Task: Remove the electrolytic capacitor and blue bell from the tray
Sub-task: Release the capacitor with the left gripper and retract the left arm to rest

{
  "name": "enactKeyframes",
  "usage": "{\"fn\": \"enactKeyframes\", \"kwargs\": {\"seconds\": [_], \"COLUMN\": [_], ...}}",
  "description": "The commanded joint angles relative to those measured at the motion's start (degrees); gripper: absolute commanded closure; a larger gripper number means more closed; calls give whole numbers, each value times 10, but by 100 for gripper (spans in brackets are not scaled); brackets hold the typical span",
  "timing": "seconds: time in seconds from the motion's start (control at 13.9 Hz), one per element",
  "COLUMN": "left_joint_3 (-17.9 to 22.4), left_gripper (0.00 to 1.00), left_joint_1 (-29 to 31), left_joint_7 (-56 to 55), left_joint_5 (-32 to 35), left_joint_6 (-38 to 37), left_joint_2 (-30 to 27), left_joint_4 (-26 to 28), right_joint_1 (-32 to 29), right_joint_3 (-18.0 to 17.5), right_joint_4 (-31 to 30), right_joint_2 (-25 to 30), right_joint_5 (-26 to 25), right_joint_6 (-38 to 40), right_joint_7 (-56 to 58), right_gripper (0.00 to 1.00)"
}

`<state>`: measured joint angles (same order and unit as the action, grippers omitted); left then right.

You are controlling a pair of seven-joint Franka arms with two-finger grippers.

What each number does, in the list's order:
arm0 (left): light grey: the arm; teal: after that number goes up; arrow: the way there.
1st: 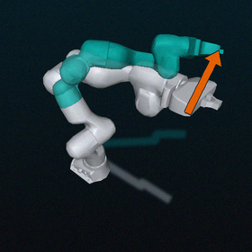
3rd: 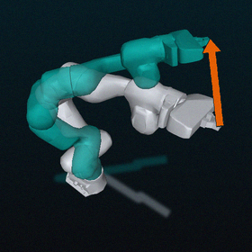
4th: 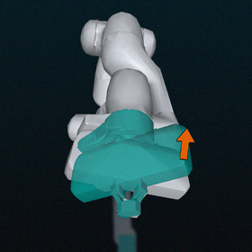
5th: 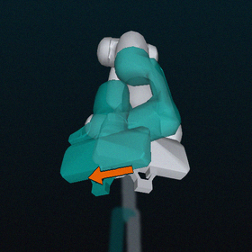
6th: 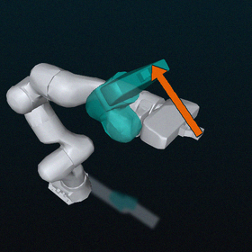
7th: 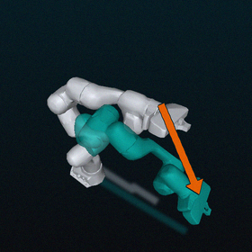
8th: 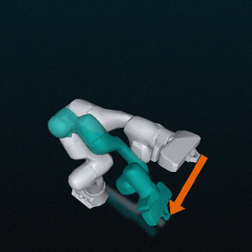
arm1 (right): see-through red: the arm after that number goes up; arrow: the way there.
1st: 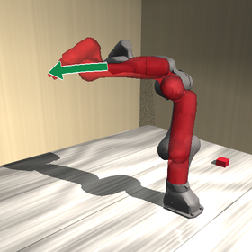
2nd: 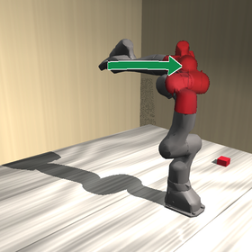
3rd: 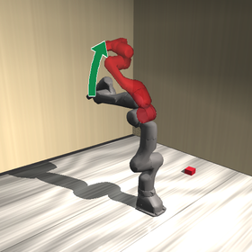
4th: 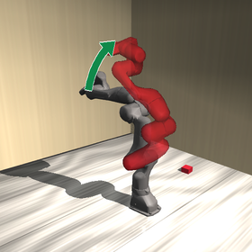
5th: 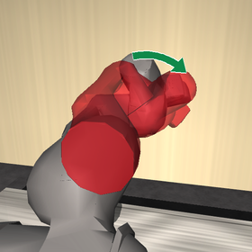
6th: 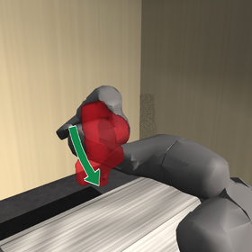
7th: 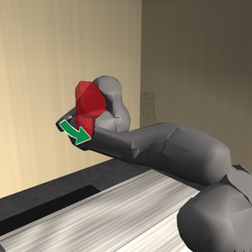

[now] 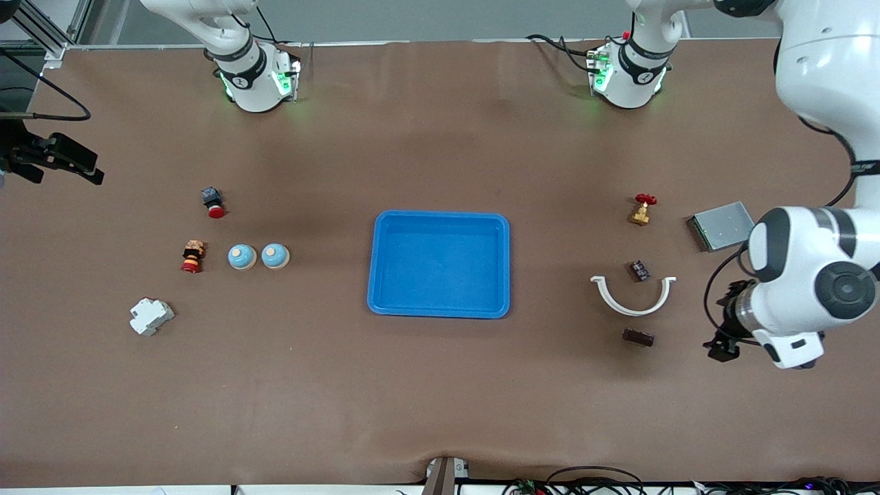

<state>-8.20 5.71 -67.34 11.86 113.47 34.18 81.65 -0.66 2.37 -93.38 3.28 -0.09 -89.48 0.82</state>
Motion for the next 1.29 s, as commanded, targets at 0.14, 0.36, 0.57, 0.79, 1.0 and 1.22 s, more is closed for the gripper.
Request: {"fn": "enactKeyframes", "kwargs": {"seconds": [0.14,0.36,0.57,0.79,1.0,1.22], "left_joint_3": [0,2,1,-7,-25,-44], "left_gripper": [0,0,0,0,0,0], "left_joint_1": [25,28,42,40,39,41], "left_joint_7": [171,332,457,499,500,500], "left_joint_5": [0,-4,-35,-38,-38,-47], "left_joint_6": [-3,-15,-40,-64,-75,-74], "left_joint_2": [-110,-166,-219,-270,-305,-315], "left_joint_4": [108,148,159,156,149,130], "right_joint_1": [-14,-14,-14,-15,-15,-19], "right_joint_3": [-11,-11,-11,-9,-7,-5], "right_joint_4": [-2,-3,-3,-3,-3,-4], "right_joint_2": [6,6,7,8,9,9], "right_joint_5": [4,5,7,7,9,34], "right_joint_6": [2,-1,-3,-3,-3,4], "right_joint_7": [2,2,2,0,-6,-40], "right_gripper": [0,0,0,0,0,0]}}
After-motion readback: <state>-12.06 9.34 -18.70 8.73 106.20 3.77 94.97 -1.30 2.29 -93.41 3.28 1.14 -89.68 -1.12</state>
